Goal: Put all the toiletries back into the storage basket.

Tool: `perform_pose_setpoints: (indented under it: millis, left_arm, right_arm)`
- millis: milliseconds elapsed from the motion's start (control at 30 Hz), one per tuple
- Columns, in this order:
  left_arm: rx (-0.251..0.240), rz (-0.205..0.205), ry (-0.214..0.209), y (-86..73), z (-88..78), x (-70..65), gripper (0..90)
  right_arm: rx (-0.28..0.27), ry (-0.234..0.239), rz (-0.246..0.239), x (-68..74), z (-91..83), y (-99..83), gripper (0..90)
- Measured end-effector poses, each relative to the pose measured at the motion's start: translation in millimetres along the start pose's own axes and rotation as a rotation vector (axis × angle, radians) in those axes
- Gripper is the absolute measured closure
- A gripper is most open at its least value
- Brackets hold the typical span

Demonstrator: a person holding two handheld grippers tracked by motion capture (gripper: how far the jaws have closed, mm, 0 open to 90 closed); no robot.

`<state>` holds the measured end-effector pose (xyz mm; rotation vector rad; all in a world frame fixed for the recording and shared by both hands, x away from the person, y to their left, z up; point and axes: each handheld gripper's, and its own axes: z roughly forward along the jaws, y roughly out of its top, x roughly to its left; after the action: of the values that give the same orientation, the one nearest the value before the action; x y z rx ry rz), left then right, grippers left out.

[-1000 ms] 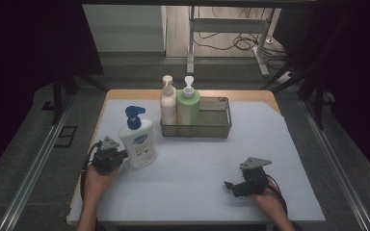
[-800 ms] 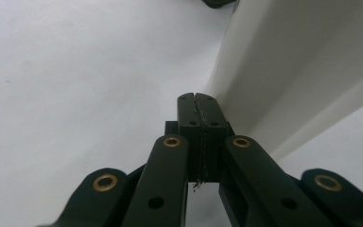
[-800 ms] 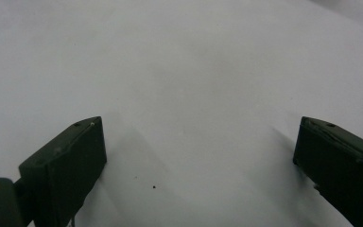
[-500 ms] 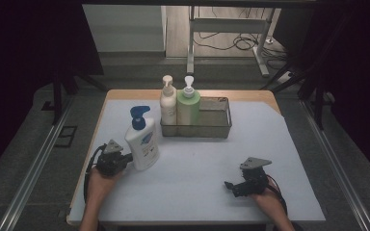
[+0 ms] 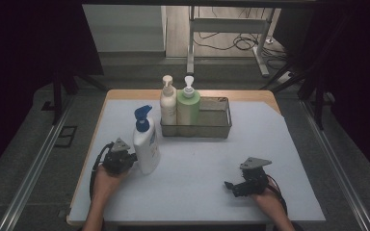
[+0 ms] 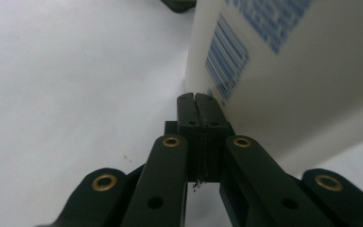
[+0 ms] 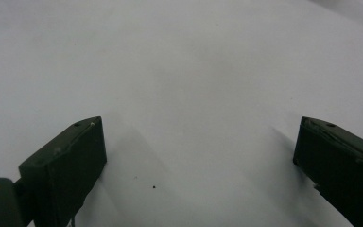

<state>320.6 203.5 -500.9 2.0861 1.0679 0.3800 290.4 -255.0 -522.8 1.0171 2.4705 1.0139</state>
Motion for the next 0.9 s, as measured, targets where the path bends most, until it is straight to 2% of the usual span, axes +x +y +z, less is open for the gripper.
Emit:
perform_pose_setpoints:
  millis: [200, 600, 900]
  left_arm:
    - [-0.002, -0.014, -0.01, 1.1, 4.2, 0.6, 89.3]
    - [0.035, -0.035, -0.021, -6.3, 17.3, 0.9, 89.3]
    - [0.045, -0.025, -0.024, -7.4, 19.6, -2.7, 89.4]
  right_arm:
    - [0.0, 0.0, 0.0, 0.0, 0.0, 0.0, 2.8]
    - [0.0, 0.0, 0.0, 0.0, 0.0, 0.0, 2.8]
    - [0.0, 0.0, 0.0, 0.0, 0.0, -0.1, 2.8]
